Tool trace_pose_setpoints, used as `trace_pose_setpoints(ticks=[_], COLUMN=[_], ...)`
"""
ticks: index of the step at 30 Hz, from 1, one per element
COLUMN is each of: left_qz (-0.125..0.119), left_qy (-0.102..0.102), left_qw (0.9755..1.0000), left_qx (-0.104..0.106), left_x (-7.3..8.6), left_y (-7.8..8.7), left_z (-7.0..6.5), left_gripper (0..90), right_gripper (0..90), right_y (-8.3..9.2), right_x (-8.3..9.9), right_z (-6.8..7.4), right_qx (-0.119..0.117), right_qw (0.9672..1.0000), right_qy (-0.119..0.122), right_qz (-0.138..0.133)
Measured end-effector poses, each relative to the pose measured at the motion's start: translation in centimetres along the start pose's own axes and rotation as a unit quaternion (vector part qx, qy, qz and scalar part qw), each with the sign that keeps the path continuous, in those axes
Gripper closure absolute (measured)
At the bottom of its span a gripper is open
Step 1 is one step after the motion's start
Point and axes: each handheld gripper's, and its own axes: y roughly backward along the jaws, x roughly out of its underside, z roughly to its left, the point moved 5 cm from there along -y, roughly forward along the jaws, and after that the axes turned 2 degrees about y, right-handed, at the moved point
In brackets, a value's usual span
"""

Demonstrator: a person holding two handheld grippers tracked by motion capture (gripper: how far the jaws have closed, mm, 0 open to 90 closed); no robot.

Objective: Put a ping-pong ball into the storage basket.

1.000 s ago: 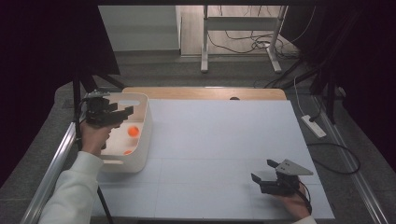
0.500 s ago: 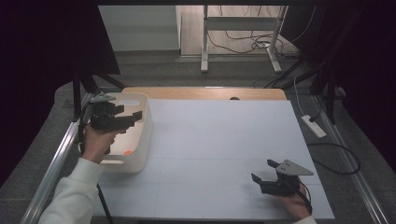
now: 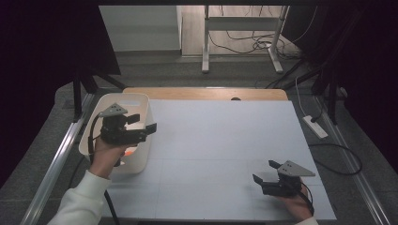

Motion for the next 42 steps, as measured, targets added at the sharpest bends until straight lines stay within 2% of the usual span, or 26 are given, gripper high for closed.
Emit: trace_pose_setpoints(ticks=[1, 2, 3, 8, 10, 15, 20, 30, 33, 38, 42], left_qz=[-0.004, -0.004, -0.003, -0.002, -0.002, -0.008, -0.009, -0.003, 0.001, 0.006, 0.012], left_qy=[-0.007, -0.007, -0.013, -0.029, -0.031, -0.039, -0.057, -0.056, -0.056, -0.074, -0.066], left_qw=[0.9999, 0.9999, 0.9998, 0.9991, 0.9990, 0.9982, 0.9972, 0.9974, 0.9975, 0.9968, 0.9972], left_qx=[0.010, 0.010, 0.016, 0.029, 0.031, 0.046, 0.047, 0.044, 0.042, 0.029, 0.033], left_x=[0.4, 0.4, 1.0, 2.3, 2.5, 4.1, 5.3, 7.7, 8.9, 10.8, 12.5], left_y=[0.0, 0.0, -0.1, -0.5, -0.6, -1.0, -1.3, -2.1, -2.5, -3.2, -3.8], left_z=[-0.7, -0.7, -1.4, -2.7, -2.9, -4.2, -5.0, -4.7, -4.3, -3.9, -3.4], left_gripper=[21.5, 21.6, 21.5, 21.5, 21.5, 21.5, 21.4, 21.3, 21.2, 21.6, 21.6], right_gripper=[14.5, 14.5, 14.5, 14.5, 14.5, 14.5, 14.4, 14.5, 14.5, 14.5, 14.4], right_y=[0.0, 0.0, 0.0, 0.1, 0.1, 0.1, 0.1, 0.1, 0.2, 0.1, 0.1], right_x=[0.0, 0.0, 0.0, 0.0, 0.0, 0.0, 0.0, -0.1, -0.1, -0.1, -0.1], right_z=[0.0, 0.0, 0.0, 0.0, 0.0, 0.0, 0.0, 0.1, 0.1, 0.3, 0.3], right_qx=[-0.001, 0.000, 0.000, 0.000, -0.001, -0.002, -0.002, -0.004, -0.006, -0.008, -0.010], right_qw=[1.0000, 1.0000, 1.0000, 1.0000, 1.0000, 1.0000, 1.0000, 1.0000, 0.9999, 0.9999, 0.9999], right_qy=[0.000, 0.001, 0.001, 0.001, 0.002, 0.000, 0.001, 0.000, 0.000, 0.001, 0.001], right_qz=[-0.003, -0.002, -0.002, -0.002, -0.003, -0.004, -0.005, -0.008, -0.008, -0.009, -0.008])
